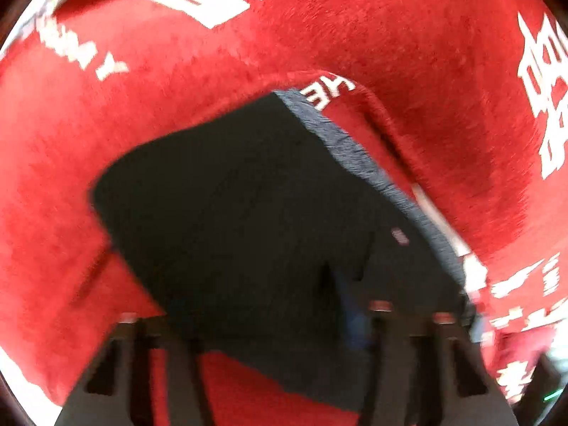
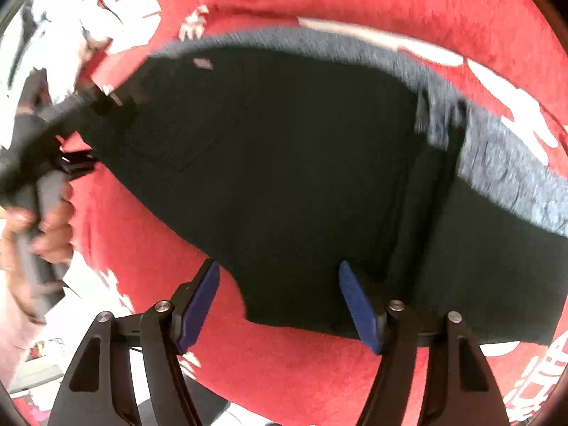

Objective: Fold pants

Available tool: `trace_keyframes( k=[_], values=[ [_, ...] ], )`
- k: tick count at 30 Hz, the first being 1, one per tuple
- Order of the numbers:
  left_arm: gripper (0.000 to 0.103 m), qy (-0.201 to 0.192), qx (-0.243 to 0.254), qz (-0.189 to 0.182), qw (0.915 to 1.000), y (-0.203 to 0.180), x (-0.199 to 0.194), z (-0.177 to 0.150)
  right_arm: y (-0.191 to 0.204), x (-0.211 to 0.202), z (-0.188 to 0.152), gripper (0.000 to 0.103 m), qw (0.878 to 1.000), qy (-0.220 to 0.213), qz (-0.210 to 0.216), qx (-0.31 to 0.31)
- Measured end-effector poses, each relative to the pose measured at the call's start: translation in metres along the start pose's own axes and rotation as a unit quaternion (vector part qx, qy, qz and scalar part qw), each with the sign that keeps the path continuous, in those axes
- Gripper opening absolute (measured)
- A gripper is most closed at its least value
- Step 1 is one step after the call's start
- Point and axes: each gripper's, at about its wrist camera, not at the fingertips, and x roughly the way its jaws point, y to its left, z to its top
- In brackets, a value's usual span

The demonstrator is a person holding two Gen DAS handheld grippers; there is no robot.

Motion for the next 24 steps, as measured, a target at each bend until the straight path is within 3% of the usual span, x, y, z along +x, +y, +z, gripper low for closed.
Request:
trace_keyframes(
  k=[3,4,6,10,11,16,20,24],
  values=[
    [0.038,-0.026,0.068,0.044,0.9964,-0.017,-0.008,-0.007,0.001,-0.026,0.021,0.073,0.999,-0.033,0.014,-0.005],
    [0.038,-0.043,0.114,0.075,0.9898,-0.03,-0.012,-0.013,0.001,-0.033,0.03,0.073,0.999,-0.042,0.021,-0.003],
    [0.037,-0.077,0.2,0.133,0.9676,-0.055,-0.016,-0.028,0.0,-0.048,0.054,0.073,0.997,-0.054,0.045,0.005],
    [0.037,-0.111,0.312,0.204,0.9213,-0.08,-0.013,-0.052,0.014,-0.065,0.104,0.073,0.994,-0.057,0.097,0.0],
    [0.037,-0.113,0.328,0.213,0.9134,-0.081,-0.011,-0.056,0.022,-0.064,0.116,0.073,0.993,-0.048,0.108,-0.008],
    [0.037,-0.118,0.347,0.223,0.9033,-0.08,-0.009,-0.058,0.076,-0.048,0.155,0.073,0.989,0.014,0.142,-0.048],
    [0.037,-0.128,0.37,0.242,0.888,-0.091,-0.004,-0.065,0.124,-0.022,0.182,0.073,0.98,0.066,0.166,-0.088],
    [0.037,-0.141,0.382,0.253,0.8776,-0.095,-0.007,-0.072,0.172,0.012,0.196,0.073,0.97,0.135,0.157,-0.129]
  ],
)
